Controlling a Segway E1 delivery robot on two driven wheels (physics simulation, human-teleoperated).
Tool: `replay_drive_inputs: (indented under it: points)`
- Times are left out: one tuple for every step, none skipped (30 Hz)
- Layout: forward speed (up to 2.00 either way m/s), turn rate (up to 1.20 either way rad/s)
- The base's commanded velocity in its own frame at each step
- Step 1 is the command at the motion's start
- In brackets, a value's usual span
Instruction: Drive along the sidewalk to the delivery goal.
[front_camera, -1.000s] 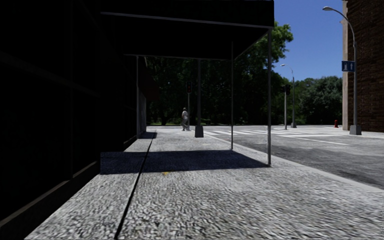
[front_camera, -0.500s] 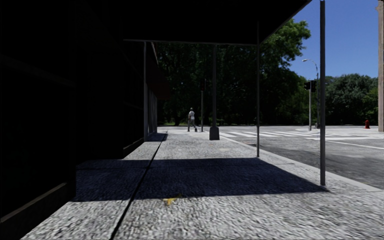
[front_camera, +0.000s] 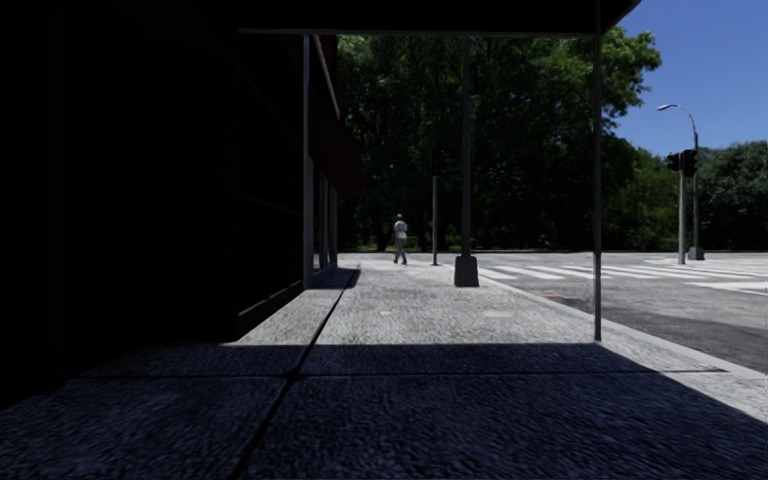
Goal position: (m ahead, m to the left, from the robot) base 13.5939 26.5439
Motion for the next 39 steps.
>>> replay_drive_inputs:
  points:
    - [2.0,0.28]
    - [2.0,0.28]
    - [2.0,0.28]
    - [2.0,0.28]
    - [2.0,0.28]
    - [2.0,0.28]
    - [2.0,0.28]
    - [2.0,0.0]
    - [2.0,0.0]
    - [2.0,0.0]
    - [2.0,0.0]
    - [2.0,0.0]
    - [2.0,0.0]
    - [2.0,0.0]
    - [2.0,0.0]
    - [2.0,0.0]
    - [2.0,0.0]
    - [2.0,0.0]
    - [2.0,0.0]
    - [2.0,0.0]
    - [2.0,0.0]
    - [2.0,0.0]
    - [2.0,0.0]
    - [2.0,0.0]
    - [2.0,0.0]
    - [2.0,0.0]
    - [2.0,0.0]
    - [2.0,0.0]
    - [2.0,0.0]
    - [2.0,0.0]
    - [2.0,0.0]
    - [2.0,0.0]
    - [2.0,0.0]
    - [2.0,0.0]
    - [2.0,0.0]
    - [2.0,0.0]
    - [2.0,0.0]
    - [2.0,0.0]
    - [2.0,0.0]
